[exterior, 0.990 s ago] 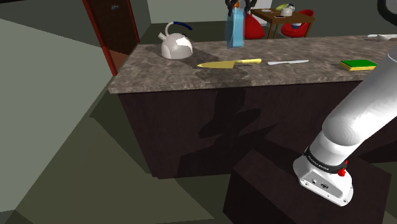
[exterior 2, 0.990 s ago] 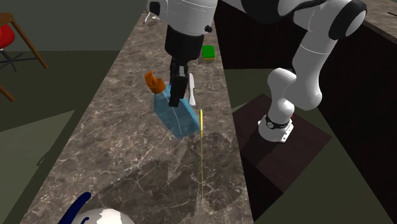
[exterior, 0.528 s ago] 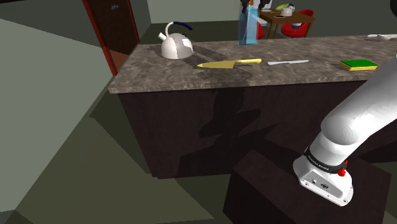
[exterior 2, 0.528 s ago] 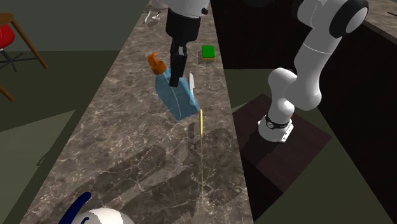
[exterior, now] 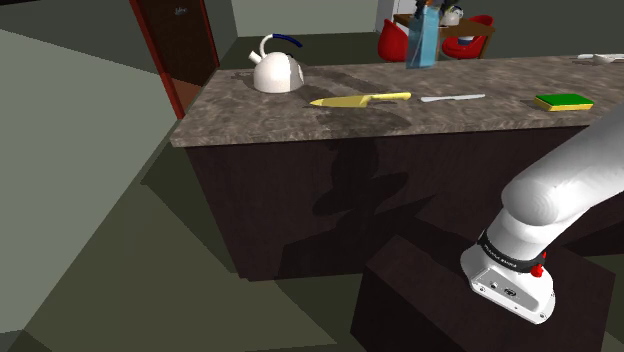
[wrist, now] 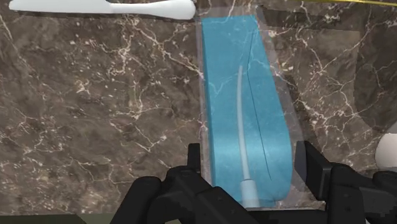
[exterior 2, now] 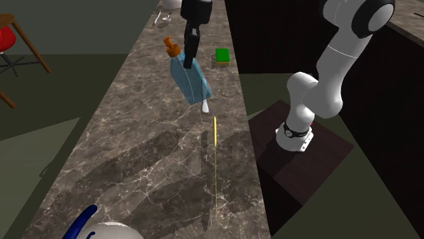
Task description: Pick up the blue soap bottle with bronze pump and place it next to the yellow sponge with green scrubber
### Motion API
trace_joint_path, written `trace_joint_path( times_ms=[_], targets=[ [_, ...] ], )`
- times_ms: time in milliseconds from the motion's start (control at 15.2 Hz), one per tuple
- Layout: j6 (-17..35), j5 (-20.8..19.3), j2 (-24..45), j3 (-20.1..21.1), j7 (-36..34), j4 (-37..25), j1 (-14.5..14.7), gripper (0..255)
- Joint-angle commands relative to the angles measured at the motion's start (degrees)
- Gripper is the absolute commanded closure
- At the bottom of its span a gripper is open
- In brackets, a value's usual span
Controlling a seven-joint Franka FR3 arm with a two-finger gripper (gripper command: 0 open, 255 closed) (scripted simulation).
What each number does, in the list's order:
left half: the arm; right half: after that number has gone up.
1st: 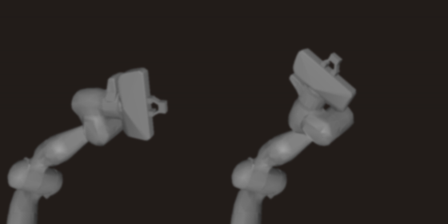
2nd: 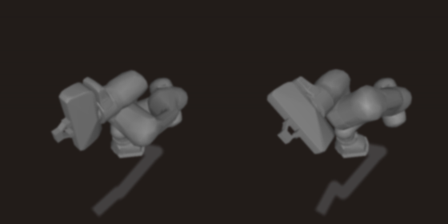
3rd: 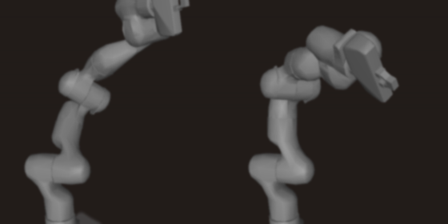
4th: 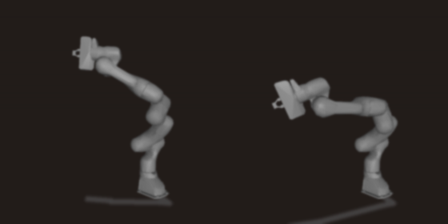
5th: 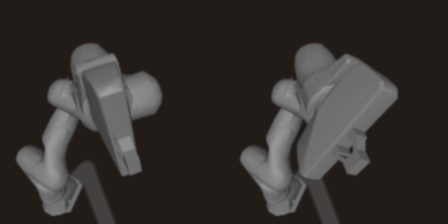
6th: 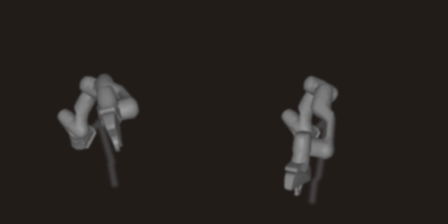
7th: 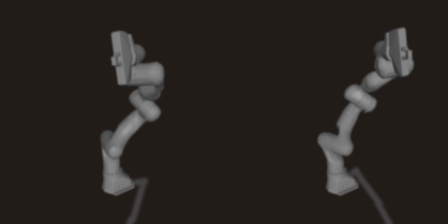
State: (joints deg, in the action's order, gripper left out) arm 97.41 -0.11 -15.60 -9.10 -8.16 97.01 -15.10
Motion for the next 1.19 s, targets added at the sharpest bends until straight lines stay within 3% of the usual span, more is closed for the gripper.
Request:
trace_joint_path(
  times_ms=[0,594,1122],
  targets=[
    [0.19,0.12,-1.04,-2.00,3.07,1.24,-1.00,255],
    [-1.40,0.94,-1.18,-11.05,15.87,0.19,-4.81,255],
    [-3.77,3.75,3.50,-20.38,28.37,-5.63,-7.96,255]
  ],
)
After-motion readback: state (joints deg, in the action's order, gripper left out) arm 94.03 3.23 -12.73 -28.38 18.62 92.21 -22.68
